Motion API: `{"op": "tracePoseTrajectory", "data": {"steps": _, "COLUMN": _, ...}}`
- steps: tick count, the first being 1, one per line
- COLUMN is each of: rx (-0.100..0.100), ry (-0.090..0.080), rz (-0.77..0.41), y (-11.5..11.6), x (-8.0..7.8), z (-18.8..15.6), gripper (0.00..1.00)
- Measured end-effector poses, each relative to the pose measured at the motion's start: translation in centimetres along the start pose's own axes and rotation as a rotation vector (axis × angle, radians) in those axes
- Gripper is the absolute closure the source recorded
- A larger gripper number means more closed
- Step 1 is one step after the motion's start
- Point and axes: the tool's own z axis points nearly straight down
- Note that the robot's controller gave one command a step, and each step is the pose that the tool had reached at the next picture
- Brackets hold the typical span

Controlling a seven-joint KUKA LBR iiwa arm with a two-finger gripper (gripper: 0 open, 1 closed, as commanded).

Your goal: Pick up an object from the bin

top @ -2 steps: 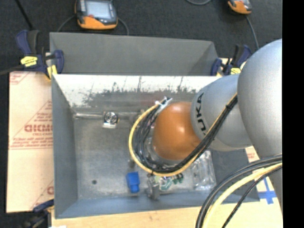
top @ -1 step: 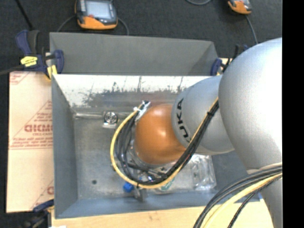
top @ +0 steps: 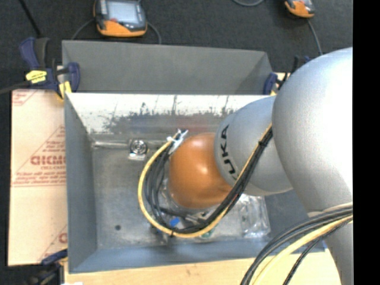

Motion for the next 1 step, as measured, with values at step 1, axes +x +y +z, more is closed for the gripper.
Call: {"op": "tracePoseTrajectory", "data": {"steps": 1, "rx": 0.003, "ry": -0.007, "rz": -0.004, "y": -1.27, "x": -0.73, "z": -10.23, "gripper": 1.00}}
